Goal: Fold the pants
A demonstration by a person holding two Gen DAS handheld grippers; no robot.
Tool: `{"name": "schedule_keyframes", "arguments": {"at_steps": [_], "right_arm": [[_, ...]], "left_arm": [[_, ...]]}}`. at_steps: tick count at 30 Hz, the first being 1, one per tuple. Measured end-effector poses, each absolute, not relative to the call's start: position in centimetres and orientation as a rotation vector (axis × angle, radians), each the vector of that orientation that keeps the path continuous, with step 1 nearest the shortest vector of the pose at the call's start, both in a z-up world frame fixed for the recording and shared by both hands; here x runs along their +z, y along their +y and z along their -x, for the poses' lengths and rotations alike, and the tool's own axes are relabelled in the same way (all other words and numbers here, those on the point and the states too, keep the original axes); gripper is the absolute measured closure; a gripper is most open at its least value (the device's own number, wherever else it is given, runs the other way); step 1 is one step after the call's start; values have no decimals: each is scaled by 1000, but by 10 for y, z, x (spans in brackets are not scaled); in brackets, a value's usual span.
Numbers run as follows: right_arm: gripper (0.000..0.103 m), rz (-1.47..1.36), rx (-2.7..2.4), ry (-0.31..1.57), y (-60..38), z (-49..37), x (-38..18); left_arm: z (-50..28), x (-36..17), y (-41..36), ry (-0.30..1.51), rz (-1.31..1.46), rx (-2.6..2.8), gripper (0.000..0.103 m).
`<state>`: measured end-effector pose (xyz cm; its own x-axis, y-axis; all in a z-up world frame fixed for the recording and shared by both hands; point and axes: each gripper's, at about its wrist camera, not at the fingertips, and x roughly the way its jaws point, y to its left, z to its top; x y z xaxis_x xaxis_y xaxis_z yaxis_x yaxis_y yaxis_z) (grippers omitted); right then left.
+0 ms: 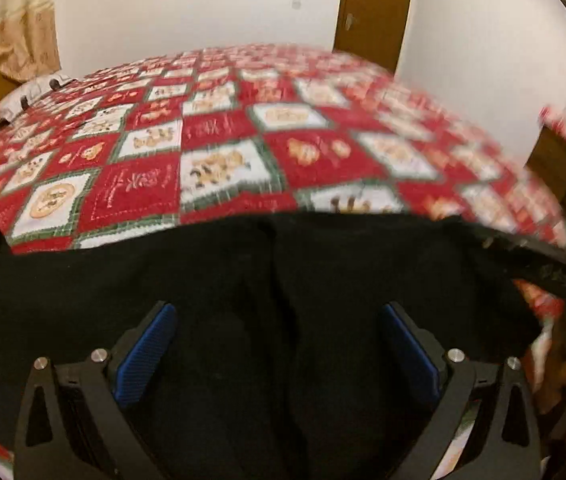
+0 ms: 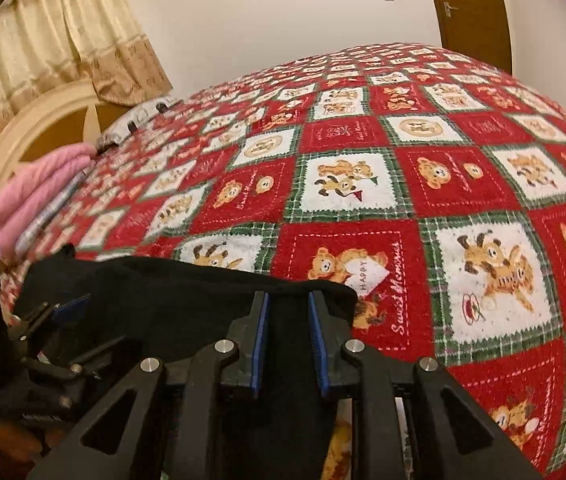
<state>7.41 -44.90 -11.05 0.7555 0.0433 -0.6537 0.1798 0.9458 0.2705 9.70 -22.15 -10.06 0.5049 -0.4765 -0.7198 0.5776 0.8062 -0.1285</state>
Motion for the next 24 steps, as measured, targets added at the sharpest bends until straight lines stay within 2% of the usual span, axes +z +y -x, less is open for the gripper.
{"name": "schedule_keyframes", "arguments": {"at_steps": [4,9,10,11,12,13,17,19,21,23,24], "right_arm": [[81,-460,-55,681,-461,-68,-113],[80,-475,-61,667,-459,-64,-112],[80,-475,-65,662,-458,-63,-112],[80,-474,-66,661,-458,-63,-112],[79,-474,-66,660,-458,-63,-112],[79,-475,-64,660,-458,-63,-113],[78,-482,-63,662,-458,-62,-114],[78,-483,-65,661,-458,-62,-114],[78,-478,-67,660,-457,-62,-114],[78,-471,-75,658,-456,-62,-113],[78,-466,-79,656,-456,-61,-113]], "left_arm": [[-93,-91,-197,818,-53,-708,0],[-97,-99,-200,888,62,-769,1],[-95,-98,-201,888,79,-795,16],[-93,-97,-202,898,95,-825,25],[-90,-97,-205,911,94,-842,40],[-89,-97,-208,913,78,-839,42],[-86,-100,-211,910,64,-846,41],[-88,-101,-210,922,88,-847,30],[-88,-101,-212,932,103,-837,29],[-86,-100,-214,926,80,-820,39],[-85,-99,-215,915,59,-810,67]]}}
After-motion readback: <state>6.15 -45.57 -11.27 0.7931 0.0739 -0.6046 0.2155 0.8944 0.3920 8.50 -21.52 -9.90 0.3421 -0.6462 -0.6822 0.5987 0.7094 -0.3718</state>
